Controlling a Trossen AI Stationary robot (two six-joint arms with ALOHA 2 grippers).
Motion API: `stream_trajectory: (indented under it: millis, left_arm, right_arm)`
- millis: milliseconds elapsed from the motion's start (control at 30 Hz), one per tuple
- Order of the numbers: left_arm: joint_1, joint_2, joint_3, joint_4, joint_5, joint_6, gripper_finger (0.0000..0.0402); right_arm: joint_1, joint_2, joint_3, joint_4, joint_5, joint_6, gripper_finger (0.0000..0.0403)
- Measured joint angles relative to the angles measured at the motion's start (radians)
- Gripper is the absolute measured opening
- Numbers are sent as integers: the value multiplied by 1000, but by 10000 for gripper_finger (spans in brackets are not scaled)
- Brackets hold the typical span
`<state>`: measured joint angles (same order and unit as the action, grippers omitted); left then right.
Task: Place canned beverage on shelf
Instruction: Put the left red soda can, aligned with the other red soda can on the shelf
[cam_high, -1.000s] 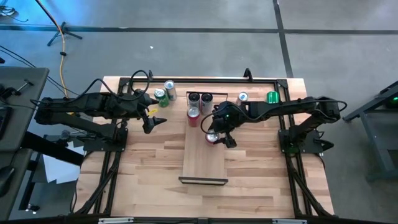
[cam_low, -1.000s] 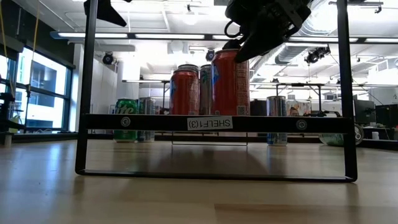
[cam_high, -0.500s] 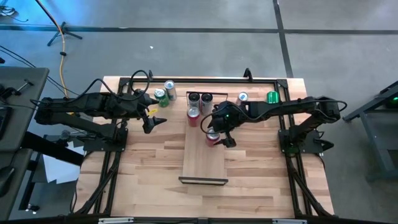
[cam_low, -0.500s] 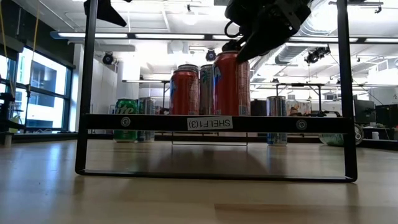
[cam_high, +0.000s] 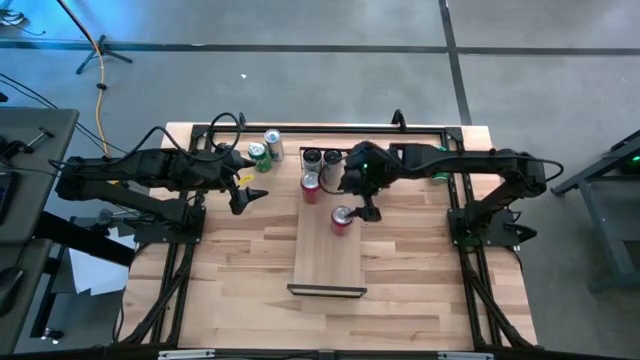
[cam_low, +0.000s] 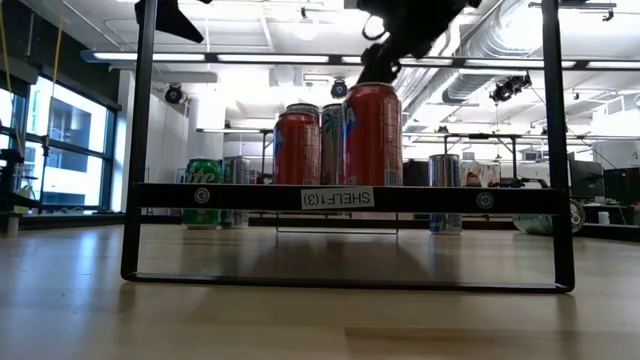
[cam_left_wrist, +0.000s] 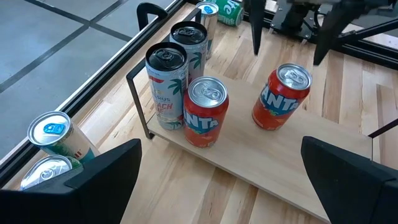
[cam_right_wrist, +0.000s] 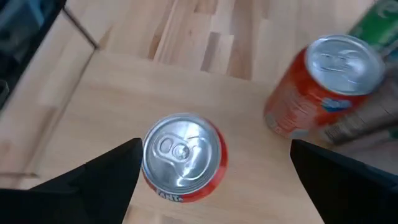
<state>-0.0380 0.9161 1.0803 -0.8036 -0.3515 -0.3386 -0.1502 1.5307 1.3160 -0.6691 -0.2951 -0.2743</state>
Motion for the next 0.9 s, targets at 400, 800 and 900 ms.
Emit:
stream_trajectory:
  millis: [400, 800, 900]
  left_arm:
    - [0, 0, 0, 0, 0, -13, 397]
    - [0, 0, 0, 0, 0, 157, 397]
    - [0, 0, 0, 0, 0, 158, 397]
  right_arm:
    - [0, 0, 161, -9, 0, 392, 394]
    - [0, 1, 172, 72, 5, 880, 394]
    - [0, 2, 172, 75, 6, 919, 394]
